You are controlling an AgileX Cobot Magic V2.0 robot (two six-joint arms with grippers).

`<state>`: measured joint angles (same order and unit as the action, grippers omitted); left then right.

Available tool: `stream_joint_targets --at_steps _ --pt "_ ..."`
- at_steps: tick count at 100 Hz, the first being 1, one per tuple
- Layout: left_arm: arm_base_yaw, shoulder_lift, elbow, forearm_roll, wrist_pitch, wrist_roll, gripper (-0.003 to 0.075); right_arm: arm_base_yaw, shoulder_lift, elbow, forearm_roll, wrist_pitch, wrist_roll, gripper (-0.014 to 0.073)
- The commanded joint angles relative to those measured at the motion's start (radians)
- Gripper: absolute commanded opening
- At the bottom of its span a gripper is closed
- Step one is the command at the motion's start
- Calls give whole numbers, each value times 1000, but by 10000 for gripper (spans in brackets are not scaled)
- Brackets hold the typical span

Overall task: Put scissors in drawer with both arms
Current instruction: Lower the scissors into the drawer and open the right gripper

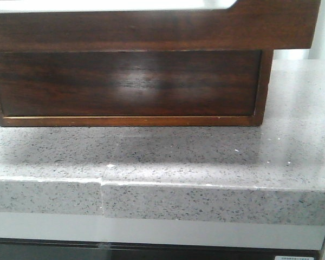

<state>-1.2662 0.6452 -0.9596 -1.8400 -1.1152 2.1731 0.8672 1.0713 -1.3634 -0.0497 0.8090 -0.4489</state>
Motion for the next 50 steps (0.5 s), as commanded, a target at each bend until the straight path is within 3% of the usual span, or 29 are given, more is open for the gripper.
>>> stream_joint_targets --at_steps 1,12,28,50 --pt "-10 4 -18 -11 54 -2 -19 -2 -130 118 -29 -193 35 -45" --pt "-10 4 5 -11 106 -2 -19 -11 -289 309 -75 -290 118 -45" --pt "-10 4 55 -11 197 -4 -19 -53 -497 517 -102 -319 182 -45" --pt "-10 4 103 -11 205 -4 -19 -65 -701 663 -120 -311 182 -45"
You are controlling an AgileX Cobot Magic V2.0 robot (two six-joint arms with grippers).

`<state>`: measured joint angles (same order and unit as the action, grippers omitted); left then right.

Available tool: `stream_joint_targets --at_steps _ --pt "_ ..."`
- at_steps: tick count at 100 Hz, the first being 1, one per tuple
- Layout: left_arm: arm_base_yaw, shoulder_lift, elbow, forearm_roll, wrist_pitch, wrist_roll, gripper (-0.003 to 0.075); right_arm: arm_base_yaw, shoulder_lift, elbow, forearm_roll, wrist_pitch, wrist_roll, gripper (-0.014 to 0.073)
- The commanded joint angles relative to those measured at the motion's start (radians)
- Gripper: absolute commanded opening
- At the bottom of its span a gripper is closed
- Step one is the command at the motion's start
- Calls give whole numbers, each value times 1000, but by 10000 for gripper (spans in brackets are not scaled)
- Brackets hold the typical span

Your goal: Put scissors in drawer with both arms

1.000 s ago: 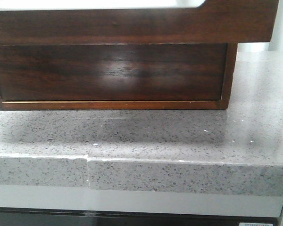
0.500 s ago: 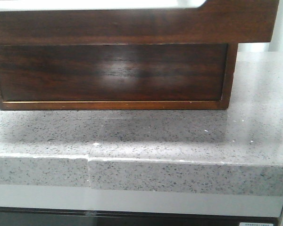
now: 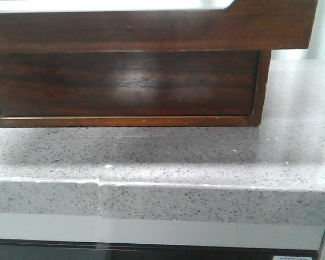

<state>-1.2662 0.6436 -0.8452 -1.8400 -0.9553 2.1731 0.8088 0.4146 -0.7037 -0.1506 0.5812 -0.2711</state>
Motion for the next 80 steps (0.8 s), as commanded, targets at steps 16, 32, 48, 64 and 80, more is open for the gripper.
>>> stream_joint_targets --at_steps 16,32,48,64,80 --pt "-10 5 -12 -11 45 -4 -19 -6 -94 15 -19 -81 4 -45" --pt "-10 5 -12 -11 45 -4 -19 -6 -94 15 -19 -81 4 -45" --pt "-10 5 -12 -11 45 -4 -19 -6 -94 15 -19 -81 4 -45" --pt "-10 5 -12 -11 45 -4 -19 -6 -94 15 -19 -81 4 -45" --pt "-10 5 -12 -11 45 -4 -20 -6 -94 15 -19 -81 4 -45"
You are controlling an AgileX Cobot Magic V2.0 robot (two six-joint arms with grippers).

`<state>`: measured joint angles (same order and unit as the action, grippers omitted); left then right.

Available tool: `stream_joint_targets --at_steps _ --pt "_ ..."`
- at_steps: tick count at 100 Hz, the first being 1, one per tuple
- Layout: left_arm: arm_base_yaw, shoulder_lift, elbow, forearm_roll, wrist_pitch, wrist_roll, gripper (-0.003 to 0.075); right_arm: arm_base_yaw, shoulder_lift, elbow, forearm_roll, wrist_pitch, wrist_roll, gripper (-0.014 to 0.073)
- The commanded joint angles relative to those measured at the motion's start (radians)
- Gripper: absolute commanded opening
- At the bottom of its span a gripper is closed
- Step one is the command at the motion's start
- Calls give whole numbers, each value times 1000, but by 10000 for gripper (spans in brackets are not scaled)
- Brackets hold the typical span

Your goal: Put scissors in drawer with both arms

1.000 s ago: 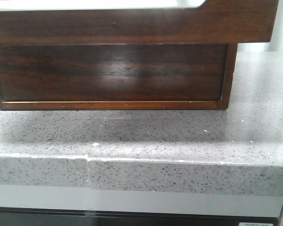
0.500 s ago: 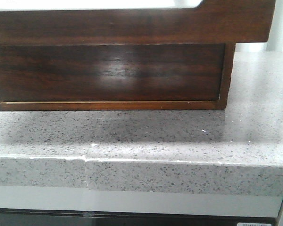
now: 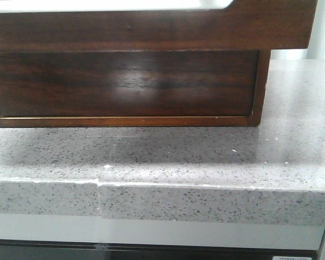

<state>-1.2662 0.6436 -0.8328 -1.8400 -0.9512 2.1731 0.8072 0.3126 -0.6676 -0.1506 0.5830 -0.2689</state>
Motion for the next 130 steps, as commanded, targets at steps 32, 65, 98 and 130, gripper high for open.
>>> stream_joint_targets --at_steps 32,65,98,130 --pt "329 -28 14 -11 237 -59 -19 -5 8 -21 -19 -83 2 -45" --pt "711 -63 51 -11 627 -63 -20 -5 8 -21 -19 -83 2 -45" --pt "743 -53 79 679 888 -750 -20 -5 8 -21 -19 -83 2 -45" --pt "801 -85 215 1714 968 -1981 -19 -5 8 -21 -19 -83 2 -45"
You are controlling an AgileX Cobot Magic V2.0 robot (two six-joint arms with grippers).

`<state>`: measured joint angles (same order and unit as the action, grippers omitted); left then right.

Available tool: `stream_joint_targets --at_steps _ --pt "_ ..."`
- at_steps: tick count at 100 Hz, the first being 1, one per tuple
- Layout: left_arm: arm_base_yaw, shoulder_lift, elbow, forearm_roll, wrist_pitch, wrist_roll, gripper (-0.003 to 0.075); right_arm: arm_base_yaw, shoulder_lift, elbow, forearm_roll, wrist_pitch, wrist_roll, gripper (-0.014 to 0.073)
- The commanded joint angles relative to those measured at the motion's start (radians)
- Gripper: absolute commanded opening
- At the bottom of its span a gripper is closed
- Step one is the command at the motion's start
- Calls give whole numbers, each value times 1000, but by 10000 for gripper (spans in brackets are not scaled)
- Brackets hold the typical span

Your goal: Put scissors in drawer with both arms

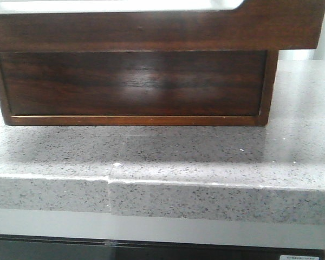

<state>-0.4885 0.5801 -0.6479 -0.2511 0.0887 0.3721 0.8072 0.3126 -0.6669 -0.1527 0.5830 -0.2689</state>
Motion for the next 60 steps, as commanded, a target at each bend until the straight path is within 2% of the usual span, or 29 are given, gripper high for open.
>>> stream_joint_targets --at_steps 1,20,45,60 --pt "29 -25 37 128 -89 -182 -20 -5 8 -22 -17 -83 2 -45" --pt "111 -193 279 179 -261 -265 -20 -5 8 -22 -17 -83 2 -45" --pt "275 -415 479 206 -263 -314 -20 -5 8 -22 -17 -83 2 -45" --pt "294 -455 589 260 -261 -394 -20 -5 8 -22 -17 -83 2 -45"
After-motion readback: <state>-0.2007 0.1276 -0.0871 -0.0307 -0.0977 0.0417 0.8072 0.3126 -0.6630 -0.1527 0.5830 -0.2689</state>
